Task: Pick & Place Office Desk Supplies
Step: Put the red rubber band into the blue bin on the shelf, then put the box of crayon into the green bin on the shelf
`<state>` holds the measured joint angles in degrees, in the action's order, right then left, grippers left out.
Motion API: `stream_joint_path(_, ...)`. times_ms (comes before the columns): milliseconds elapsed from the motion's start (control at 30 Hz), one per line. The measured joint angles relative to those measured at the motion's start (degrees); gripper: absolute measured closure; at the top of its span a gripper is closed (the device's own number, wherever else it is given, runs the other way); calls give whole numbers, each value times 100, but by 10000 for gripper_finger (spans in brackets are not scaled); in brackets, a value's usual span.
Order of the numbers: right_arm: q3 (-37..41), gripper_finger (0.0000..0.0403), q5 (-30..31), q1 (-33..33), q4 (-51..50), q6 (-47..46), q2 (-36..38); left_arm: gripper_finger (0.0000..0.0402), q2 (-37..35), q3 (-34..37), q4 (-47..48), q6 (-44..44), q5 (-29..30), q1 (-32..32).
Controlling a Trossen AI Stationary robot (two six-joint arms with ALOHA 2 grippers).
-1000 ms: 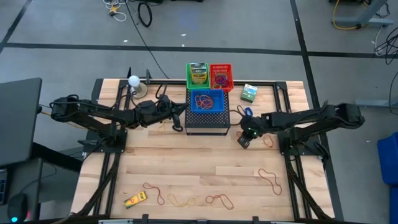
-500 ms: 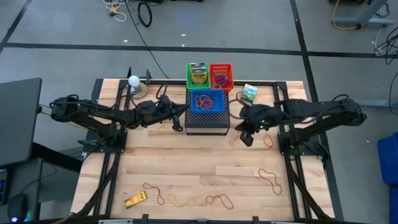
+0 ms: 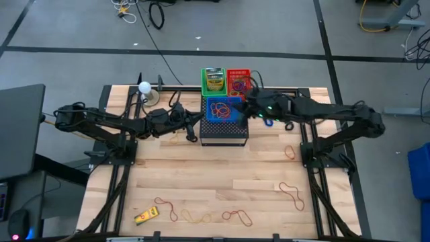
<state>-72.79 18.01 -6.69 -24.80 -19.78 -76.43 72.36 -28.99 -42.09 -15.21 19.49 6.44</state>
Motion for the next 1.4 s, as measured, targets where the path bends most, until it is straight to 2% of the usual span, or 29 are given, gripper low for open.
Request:
stream_joint_path(133, -1, 402, 91, -274, 428, 272, -389, 392, 0, 0, -1, -39, 3, 2)
stream_joint_path(267, 0, 403, 175, -444, 338, 546, -770, 392, 0, 0, -4, -39, 1, 0)
stream_joint_path(433, 0, 394, -173, -611, 244, 507, -1218, 392, 0, 0, -13, -39, 0, 1)
stream_joint_path(567, 0, 354, -172, -621, 199, 357, -1385, 392, 0, 0, -15, -71, -1, 0)
stream_joint_path(833, 0, 251, -173, -650, 173, 99, -1176, 392, 0, 0, -4, -192, 1, 2)
stream_joint_path(967, 0, 227, -208, -647, 121, 103, -1071, 392, 0, 0, -4, -192, 11, 2)
stream_joint_path(1167, 0, 249, -225, -714, 92, 182, -927, 392, 0, 0, -2, -146, 2, 2)
stream_joint_path(1400, 0, 340, -545, -801, -92, 272, -415, 392, 0, 0, 48, -146, 2, 2)
